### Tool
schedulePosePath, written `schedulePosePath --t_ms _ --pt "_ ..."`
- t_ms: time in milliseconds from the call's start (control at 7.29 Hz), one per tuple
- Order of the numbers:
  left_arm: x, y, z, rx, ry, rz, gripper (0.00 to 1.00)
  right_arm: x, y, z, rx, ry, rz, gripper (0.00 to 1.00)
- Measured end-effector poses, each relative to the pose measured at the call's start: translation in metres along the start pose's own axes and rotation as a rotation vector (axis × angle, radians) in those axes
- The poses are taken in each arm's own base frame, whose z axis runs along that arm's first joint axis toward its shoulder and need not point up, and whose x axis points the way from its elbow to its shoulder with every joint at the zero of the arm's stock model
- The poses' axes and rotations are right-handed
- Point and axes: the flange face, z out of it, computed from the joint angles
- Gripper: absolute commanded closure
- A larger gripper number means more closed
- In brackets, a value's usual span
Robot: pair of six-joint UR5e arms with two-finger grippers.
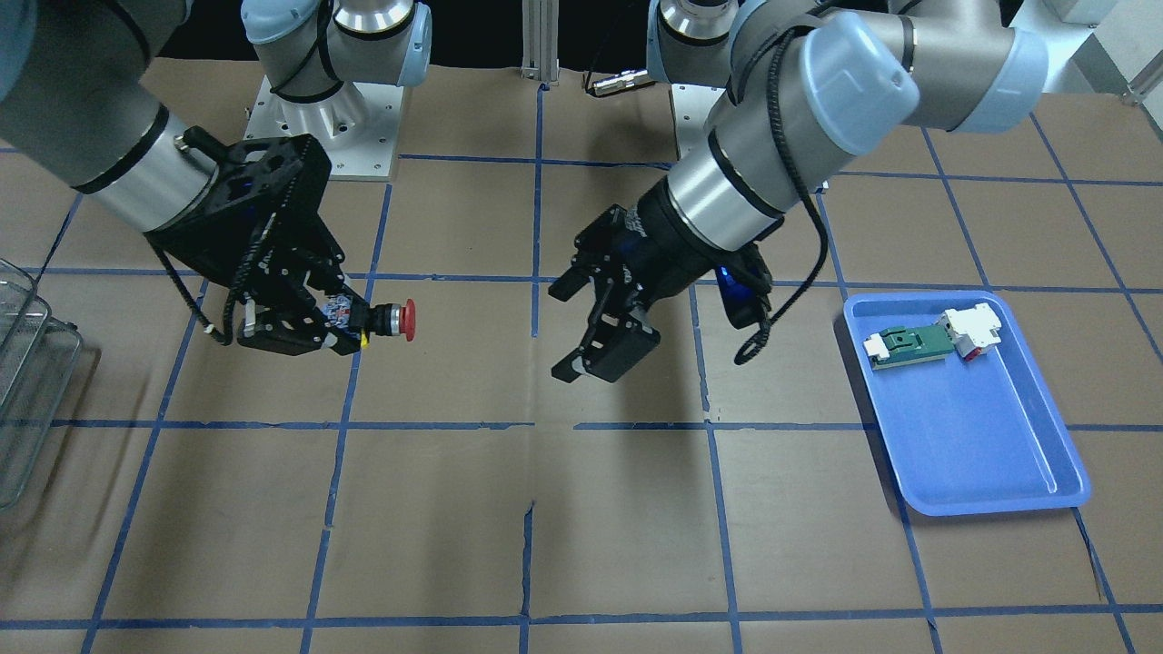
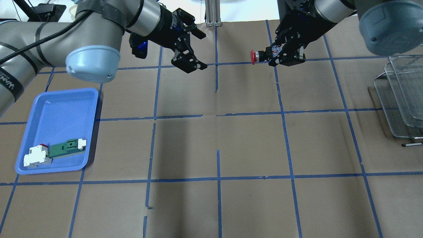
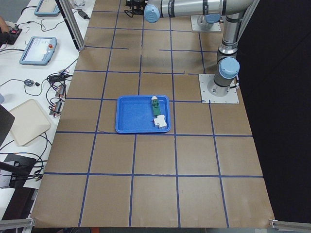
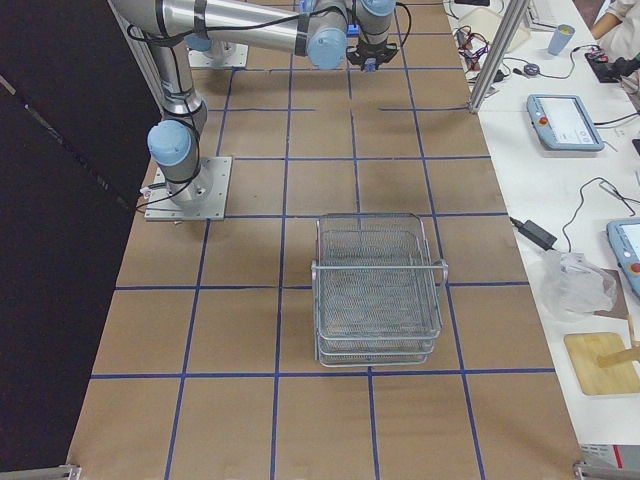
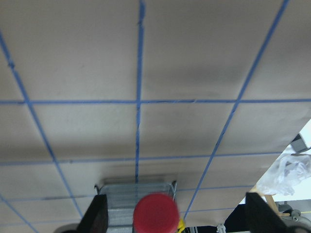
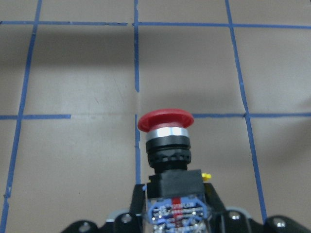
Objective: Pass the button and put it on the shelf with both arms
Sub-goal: 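Carry the button to the basket with the right gripper while the left returns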
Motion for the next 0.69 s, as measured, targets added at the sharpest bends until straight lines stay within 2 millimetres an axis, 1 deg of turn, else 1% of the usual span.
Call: schedulePosePath --t_ms 137,275,412,549,686 --pt "0.002 -0.030 -0.013 0.068 -0.029 0.099 0.00 0.007 0.030 -0.013 -0.011 0.020 0.020 0.85" --pt "-0.002 -0.056 -0.026 0.146 -0.093 0.218 0.00 0.011 0.056 -0.025 -0.032 0.037 0.024 0.85" --pt "-0.012 -0.079 -0.043 0.231 -0.188 0.363 0.00 0.014 0.080 -0.034 -0.060 0.048 0.020 0.87" --pt "-0.022 -0.097 -0.064 0.300 -0.286 0.532 0.00 0.017 0.107 -0.043 -0.086 0.058 0.006 0.87" --pt "-0.030 -0.108 -0.087 0.332 -0.350 0.706 0.00 0.021 0.142 -0.053 -0.103 0.070 -0.011 0.87"
